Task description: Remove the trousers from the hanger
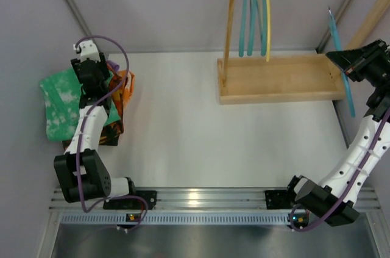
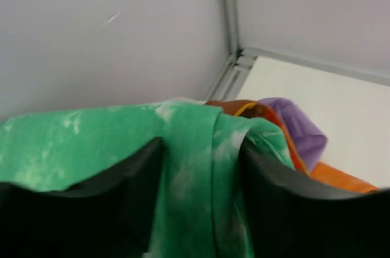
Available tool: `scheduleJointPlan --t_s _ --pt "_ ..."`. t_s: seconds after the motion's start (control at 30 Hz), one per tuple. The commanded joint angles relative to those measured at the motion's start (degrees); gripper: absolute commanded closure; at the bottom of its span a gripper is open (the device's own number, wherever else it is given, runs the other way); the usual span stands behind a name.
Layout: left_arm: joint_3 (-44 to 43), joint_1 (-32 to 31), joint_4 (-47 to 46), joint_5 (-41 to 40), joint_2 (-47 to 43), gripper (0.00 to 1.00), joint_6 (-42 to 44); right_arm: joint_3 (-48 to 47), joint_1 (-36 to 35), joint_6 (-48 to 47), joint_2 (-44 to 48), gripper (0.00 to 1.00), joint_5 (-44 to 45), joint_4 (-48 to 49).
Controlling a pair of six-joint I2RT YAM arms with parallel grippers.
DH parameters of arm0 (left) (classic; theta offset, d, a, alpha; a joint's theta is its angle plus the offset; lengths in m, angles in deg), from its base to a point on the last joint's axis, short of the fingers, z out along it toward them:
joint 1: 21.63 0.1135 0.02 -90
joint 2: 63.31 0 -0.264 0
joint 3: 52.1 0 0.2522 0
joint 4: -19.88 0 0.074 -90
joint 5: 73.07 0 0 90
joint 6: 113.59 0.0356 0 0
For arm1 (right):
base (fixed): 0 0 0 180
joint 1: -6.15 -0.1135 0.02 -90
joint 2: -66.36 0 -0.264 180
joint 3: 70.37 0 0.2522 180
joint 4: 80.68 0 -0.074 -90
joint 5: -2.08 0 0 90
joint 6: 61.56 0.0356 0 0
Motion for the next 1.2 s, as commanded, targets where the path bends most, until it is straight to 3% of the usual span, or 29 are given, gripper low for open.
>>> scheduleJointPlan --t_s 0.0,0.03,0.13,0.23,0.37,0.43,0.67,0.8,1.17 --pt "-3.5 -0.3 -5.6 12.8 -4.1 0.35 -5.1 -6.1 -0.5 -1.6 -3.2 1.00 -1.4 -1.6" --pt "-3.1 -0.3 -4.8 14.1 -5.7 0.22 -5.8 -6.9 -0.5 -1.4 -4.7 1.00 -1.5 -2.0" --pt "-3.5 -0.3 -2.9 20.7 -12.6 0.01 -6.4 -9.5 -0.5 0.4 -6.9 1.00 -1.9 -2.4" --pt "-4.3 -0.4 -0.3 27.2 -18.9 0.01 -7.4 -10.0 -0.5 6.8 -10.2 1.00 -2.2 2.8" --pt "-4.9 -0.4 1.1 31.5 -25.0 0.02 -10.2 -6.1 -1.7 25.0 -12.5 1.00 -2.7 22.1" --pt "-5.2 -0.4 1.2 33.0 -26.6 0.01 -11.1 -6.9 -3.5 28.2 -14.6 1.00 -1.8 25.7" --pt "-7.1 -0.4 4.3 35.0 -30.8 0.01 -15.6 -19.2 -12.1 28.6 -20.8 1.00 7.9 25.5" --pt "-6.1 -0.4 6.5 34.8 -32.5 0.01 -16.7 -19.6 -15.9 30.7 -22.6 1.00 12.5 33.6" --pt "-5.8 -0.4 9.4 34.2 -34.6 0.01 -17.1 -23.7 -26.1 27.5 -29.3 1.00 20.4 33.6"
